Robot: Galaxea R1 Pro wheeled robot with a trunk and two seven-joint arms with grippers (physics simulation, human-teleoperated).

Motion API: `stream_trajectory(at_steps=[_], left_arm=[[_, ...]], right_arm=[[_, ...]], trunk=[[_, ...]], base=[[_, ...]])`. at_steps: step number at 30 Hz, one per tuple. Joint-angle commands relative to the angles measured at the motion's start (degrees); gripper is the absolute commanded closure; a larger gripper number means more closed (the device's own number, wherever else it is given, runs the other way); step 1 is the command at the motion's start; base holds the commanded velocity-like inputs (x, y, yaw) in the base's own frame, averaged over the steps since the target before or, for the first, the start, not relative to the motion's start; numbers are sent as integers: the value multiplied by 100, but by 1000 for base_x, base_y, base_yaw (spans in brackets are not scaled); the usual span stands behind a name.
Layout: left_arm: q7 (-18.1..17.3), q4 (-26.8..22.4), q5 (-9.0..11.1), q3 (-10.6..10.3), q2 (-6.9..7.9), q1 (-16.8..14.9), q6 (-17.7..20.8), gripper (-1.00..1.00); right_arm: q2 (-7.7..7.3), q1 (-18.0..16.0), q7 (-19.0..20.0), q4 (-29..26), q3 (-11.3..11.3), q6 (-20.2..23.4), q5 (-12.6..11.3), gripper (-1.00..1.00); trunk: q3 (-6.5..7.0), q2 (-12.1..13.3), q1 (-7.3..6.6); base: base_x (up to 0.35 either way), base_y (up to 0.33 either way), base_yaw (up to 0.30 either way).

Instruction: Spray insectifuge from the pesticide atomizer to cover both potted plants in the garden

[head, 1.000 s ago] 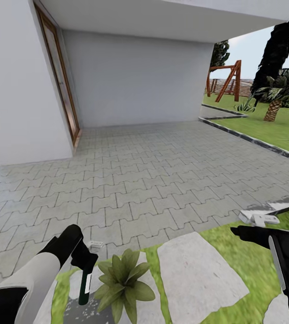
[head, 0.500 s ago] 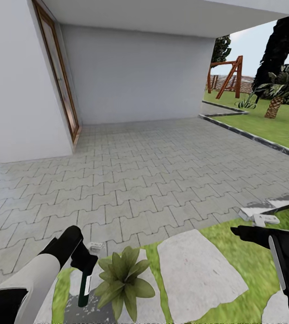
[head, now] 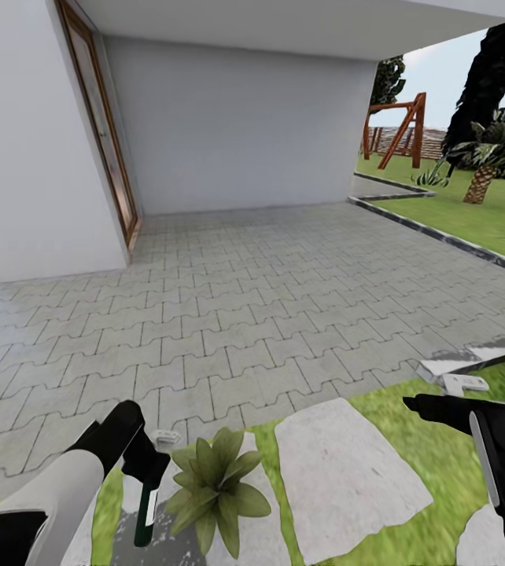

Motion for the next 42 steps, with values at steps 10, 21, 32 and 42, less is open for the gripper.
stream_trajectory(at_steps=[10, 21, 32, 42], left_arm=[[-52, -8, -53, 6, -36, 8, 21, 100], [-52, -6, -53, -1, -63, 5, 21, 100], [-52, -9, -53, 29, -64, 0, 21, 100], [-52, -14, -53, 38, -64, 0, 21, 100]], right_arm=[[-8, -4, 58, -5, -2, 21, 60, -100], [-1, -4, 58, -2, -2, 21, 60, -100], [-14, -4, 58, 11, -6, 21, 60, -100], [-8, -4, 53, 10, -2, 21, 60, -100]], trunk=[[-90, -3, 0], [-170, -3, 0], [-252, -3, 0], [-275, -3, 0]], base=[[0, 0, 0], [0, 0, 0], [0, 0, 42], [0, 21, 21]])
